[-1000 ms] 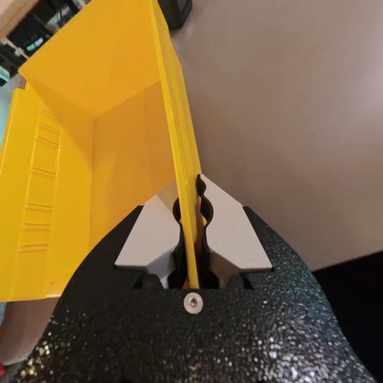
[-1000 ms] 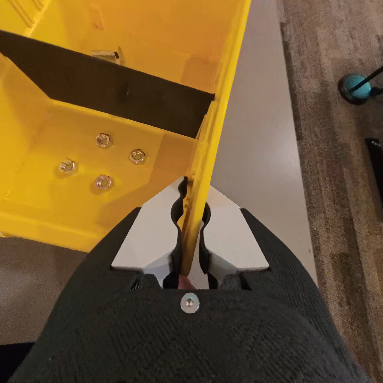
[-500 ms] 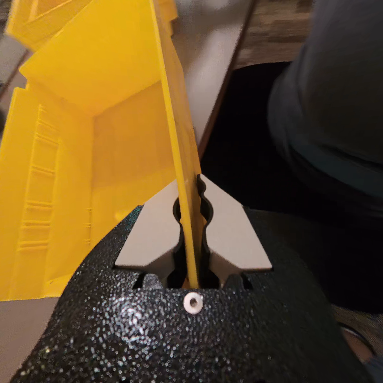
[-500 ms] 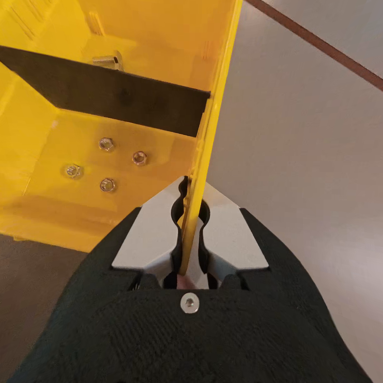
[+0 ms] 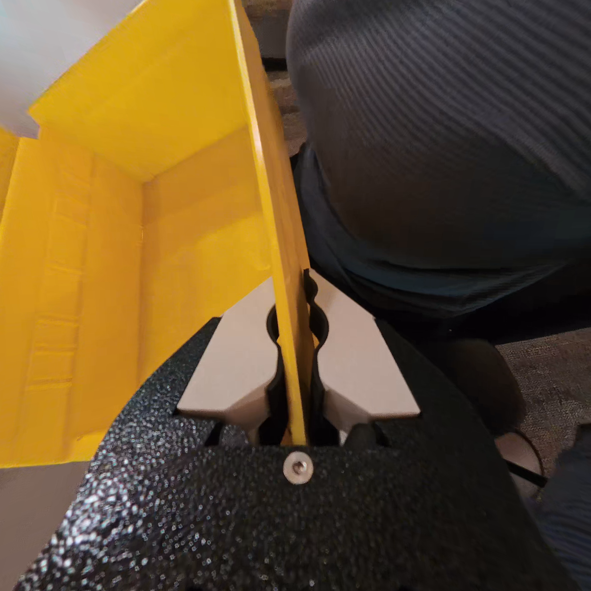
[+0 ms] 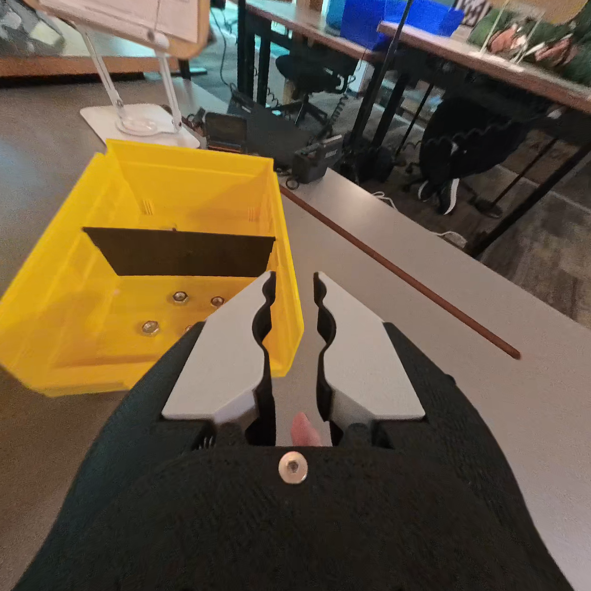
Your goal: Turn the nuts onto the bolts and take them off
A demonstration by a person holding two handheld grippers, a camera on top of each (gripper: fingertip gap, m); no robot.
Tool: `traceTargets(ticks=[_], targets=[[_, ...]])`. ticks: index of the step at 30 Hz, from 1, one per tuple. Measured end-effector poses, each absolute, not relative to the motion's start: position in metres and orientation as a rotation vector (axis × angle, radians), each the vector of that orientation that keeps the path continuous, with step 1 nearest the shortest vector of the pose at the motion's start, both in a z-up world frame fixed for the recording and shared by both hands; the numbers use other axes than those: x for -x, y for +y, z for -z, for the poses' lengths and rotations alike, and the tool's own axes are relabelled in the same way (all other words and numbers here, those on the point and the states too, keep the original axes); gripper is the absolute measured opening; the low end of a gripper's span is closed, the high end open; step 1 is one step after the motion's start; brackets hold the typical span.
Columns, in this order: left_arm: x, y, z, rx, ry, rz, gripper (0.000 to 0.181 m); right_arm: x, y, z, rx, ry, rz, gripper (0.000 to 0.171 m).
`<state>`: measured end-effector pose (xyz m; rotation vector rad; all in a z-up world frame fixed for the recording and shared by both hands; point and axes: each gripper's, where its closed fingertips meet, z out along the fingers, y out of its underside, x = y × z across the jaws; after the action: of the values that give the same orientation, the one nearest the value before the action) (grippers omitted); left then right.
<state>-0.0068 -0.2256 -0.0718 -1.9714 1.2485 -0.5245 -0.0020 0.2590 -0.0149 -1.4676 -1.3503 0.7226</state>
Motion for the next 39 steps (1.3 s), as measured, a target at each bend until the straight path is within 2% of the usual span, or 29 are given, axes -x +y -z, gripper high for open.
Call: traceTargets(ticks=[6, 11, 15, 20, 24, 32, 33, 34, 36, 37, 39], targets=[[-0.069, -0.163, 0.060, 1.879, 1.356, 0.535, 0.005, -0.153, 0.239, -0.050, 1.423, -1.063, -0.615, 0.022], [-0.160, -0.078, 0.063, 1.800, 1.336, 0.422, 0.005, -0.299, 0.228, -0.061, 1.618, -0.704, -0.502, 0.027], [-0.226, 0.005, 0.064, 1.815, 1.215, 0.309, 0.005, -0.385, 0.219, -0.068, 1.602, -0.435, -0.349, 0.024], [-0.265, 0.119, 0.073, 1.883, 1.046, 0.157, 0.005, -0.388, 0.223, -0.060, 1.575, -0.457, -0.425, 0.024], [-0.273, 0.190, 0.092, 1.976, 0.944, 0.137, 0.005, -0.364, 0.240, -0.027, 1.683, -0.590, -0.373, 0.030], [-0.268, 0.240, 0.132, 2.049, 0.984, 0.024, 0.007, -0.332, 0.259, 0.006, 1.770, -0.689, -0.380, 0.028], [-0.266, 0.242, 0.132, 2.020, 0.992, -0.010, 0.013, -0.328, 0.259, 0.007, 1.770, -0.698, -0.390, 0.028], [-0.261, 0.244, 0.127, 1.980, 0.964, -0.065, 0.033, -0.324, 0.259, 0.008, 1.770, -0.711, -0.396, 0.029], [-0.243, 0.244, 0.112, 1.925, 0.898, -0.194, 0.090, -0.319, 0.259, 0.011, 1.770, -0.737, -0.390, 0.030], [-0.234, 0.237, 0.105, 1.918, 0.878, -0.217, 0.104, -0.318, 0.260, 0.013, 1.774, -0.740, -0.382, 0.030], [-0.212, 0.219, 0.085, 1.889, 0.786, -0.192, 0.114, -0.317, 0.261, 0.013, 1.779, -0.728, -0.373, 0.032]])
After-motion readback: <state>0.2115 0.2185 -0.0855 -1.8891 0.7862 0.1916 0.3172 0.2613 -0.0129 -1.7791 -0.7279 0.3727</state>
